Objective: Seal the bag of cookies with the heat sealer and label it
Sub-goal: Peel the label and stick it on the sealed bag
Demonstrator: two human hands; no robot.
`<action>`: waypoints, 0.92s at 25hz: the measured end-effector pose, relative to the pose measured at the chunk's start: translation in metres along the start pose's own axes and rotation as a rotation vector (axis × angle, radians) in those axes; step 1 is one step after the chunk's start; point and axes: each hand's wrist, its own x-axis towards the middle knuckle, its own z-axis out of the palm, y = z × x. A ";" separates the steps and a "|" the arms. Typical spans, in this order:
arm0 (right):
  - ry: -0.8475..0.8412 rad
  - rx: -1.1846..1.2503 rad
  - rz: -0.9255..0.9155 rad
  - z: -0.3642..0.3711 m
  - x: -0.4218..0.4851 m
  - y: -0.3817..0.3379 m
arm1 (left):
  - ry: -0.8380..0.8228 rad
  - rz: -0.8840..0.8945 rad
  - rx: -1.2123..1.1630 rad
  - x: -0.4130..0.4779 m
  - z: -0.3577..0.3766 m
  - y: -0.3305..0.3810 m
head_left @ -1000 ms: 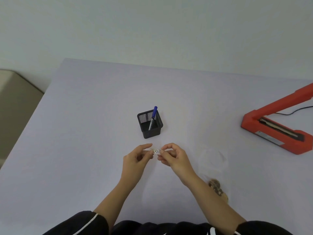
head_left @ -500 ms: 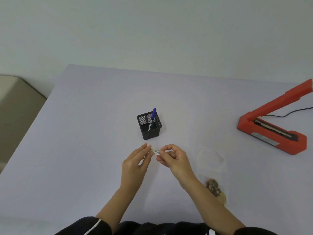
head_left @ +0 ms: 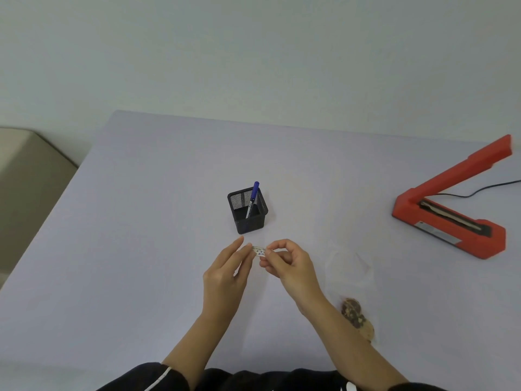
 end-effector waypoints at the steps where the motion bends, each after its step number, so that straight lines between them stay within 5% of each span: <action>1: 0.002 -0.002 -0.003 0.000 0.000 0.000 | 0.004 0.003 0.003 0.000 0.001 0.000; 8: 0.006 0.009 -0.020 -0.002 -0.003 0.000 | 0.007 0.037 0.013 0.000 0.002 0.002; 16: 0.004 -0.012 -0.062 -0.005 -0.004 0.000 | -0.055 -0.368 -0.209 0.007 0.000 0.019; 23: -0.063 -0.180 -0.185 -0.013 -0.004 0.001 | -0.128 -0.489 -0.316 0.013 -0.006 0.019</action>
